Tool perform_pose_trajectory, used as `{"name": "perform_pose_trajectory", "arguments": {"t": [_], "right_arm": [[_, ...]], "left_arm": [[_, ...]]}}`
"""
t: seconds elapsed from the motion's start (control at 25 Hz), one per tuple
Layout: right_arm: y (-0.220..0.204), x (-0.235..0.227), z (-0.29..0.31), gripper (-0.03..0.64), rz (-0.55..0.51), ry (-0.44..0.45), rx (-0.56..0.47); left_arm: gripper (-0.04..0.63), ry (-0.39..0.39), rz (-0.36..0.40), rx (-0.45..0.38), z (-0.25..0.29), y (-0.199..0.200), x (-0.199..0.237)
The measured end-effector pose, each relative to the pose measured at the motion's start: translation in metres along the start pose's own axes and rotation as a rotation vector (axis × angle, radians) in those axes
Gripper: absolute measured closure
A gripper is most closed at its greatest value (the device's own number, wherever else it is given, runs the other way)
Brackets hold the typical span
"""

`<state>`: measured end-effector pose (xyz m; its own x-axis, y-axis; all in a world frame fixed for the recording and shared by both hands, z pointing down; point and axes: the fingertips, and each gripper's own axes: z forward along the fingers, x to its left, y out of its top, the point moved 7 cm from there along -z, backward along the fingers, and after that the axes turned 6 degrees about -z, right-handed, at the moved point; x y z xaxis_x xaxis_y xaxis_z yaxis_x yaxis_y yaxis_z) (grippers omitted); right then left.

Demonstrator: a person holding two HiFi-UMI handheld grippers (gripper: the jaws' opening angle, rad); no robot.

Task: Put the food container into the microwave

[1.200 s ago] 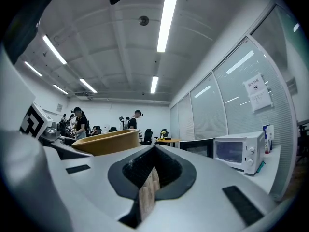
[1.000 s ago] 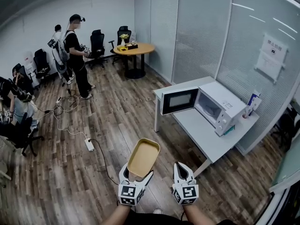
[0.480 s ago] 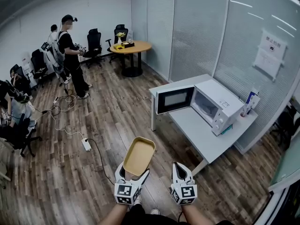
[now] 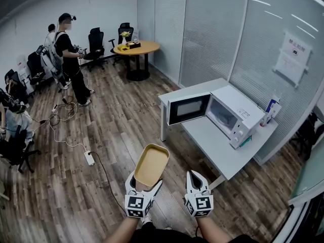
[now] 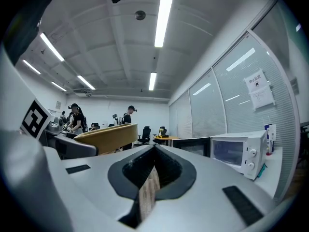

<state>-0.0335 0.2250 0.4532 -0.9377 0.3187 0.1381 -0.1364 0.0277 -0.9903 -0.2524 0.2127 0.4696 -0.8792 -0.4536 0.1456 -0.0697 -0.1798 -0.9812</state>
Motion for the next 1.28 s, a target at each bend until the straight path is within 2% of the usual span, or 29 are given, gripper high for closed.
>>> {"name": "perform_pose_trajectory", "arguments": {"t": [0.68, 0.96, 1.28], "right_arm": [[0.010, 0.025, 0.105, 0.618, -0.011, -0.098, -0.001], [0.012, 0.036, 0.123, 0.618, -0.032, -0.124, 0.012], [0.006, 0.013, 0.137, 0.618, -0.031, -0.173, 0.021]], "left_arm": [[0.101, -0.110, 0.042, 0.007, 0.070, 0.017, 0.087], [0.101, -0.166, 0.048, -0.011, 0.093, 0.023, 0.094], [0.101, -0.209, 0.048, 0.013, 0.124, 0.019, 0.092]]}}
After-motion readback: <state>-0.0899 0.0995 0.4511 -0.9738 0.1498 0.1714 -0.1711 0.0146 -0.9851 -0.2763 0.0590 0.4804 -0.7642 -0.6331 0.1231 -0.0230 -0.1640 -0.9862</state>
